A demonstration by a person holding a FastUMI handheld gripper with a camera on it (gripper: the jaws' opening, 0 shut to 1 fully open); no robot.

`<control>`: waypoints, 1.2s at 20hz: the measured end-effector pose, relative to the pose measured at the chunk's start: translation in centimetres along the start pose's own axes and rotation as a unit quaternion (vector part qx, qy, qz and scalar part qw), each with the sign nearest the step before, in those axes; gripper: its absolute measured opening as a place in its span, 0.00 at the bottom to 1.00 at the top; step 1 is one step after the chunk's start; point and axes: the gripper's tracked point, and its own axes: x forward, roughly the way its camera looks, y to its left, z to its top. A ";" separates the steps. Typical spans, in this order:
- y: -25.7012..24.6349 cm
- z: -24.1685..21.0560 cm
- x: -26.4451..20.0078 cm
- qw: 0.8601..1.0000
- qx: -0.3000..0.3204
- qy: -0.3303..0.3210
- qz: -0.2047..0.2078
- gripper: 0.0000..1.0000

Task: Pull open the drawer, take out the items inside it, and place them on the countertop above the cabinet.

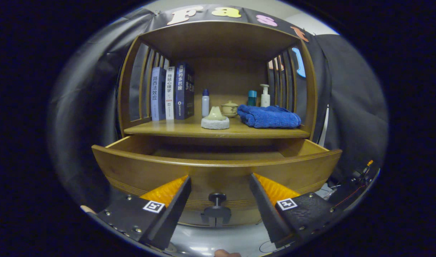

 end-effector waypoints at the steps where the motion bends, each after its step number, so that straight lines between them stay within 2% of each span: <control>1: 0.0 0.0 0.1 1.000 0.001 -0.001 0.002 0.99; 24: 0.3 1.0 4.9 1.000 -0.011 -0.005 0.005 0.99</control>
